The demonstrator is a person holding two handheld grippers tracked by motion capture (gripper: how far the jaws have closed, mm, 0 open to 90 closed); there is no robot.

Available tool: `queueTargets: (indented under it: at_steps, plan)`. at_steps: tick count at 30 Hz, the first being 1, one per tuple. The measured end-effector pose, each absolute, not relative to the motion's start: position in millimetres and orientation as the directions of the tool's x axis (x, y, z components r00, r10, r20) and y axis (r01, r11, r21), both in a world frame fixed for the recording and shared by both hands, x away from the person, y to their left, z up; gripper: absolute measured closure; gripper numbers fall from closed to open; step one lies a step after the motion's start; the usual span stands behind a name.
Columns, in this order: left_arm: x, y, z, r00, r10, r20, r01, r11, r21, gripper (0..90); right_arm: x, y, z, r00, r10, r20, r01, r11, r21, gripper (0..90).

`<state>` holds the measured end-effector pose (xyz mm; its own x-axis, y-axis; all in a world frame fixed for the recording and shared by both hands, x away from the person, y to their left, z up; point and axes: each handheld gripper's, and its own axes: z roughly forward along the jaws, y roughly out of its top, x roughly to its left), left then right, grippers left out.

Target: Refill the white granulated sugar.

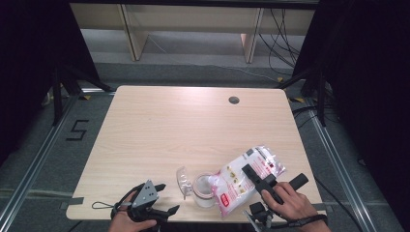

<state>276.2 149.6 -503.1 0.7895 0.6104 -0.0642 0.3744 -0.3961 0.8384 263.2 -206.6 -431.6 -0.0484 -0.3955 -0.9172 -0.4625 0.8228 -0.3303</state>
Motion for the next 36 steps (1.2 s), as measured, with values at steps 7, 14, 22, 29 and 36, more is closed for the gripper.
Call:
queueTargets:
  at_steps: [7,14,22,29,36]
  plan:
    - [276.2,149.7,-503.1,0.79,0.61,-0.064,0.374,-0.396,0.839,16.2,263.7,-206.7,-432.0,-0.051,-0.397,-0.916,-0.465,0.822,-0.33,66.1]
    - [276.2,149.7,-503.0,0.789,0.611,-0.063,0.373,-0.395,0.84,16.2,263.8,-206.6,-432.0,-0.051,-0.398,-0.916,-0.465,0.821,-0.331,66.2]
    - [276.2,149.8,-502.9,0.79,0.61,-0.063,0.373,-0.397,0.839,16.2,263.7,-206.6,-432.5,-0.058,-0.395,-0.917,-0.464,0.824,-0.326,66.4]
    - [276.2,149.8,-502.9,0.79,0.61,-0.063,0.372,-0.396,0.839,16.2,262.7,-207.9,-434.5,-0.071,-0.371,-0.926,-0.45,0.84,-0.302,66.4]
    - [276.0,149.6,-502.9,0.789,0.611,-0.068,0.374,-0.39,0.841,16.2,263.8,-206.6,-432.4,-0.06,-0.393,-0.918,-0.464,0.825,-0.323,66.6]
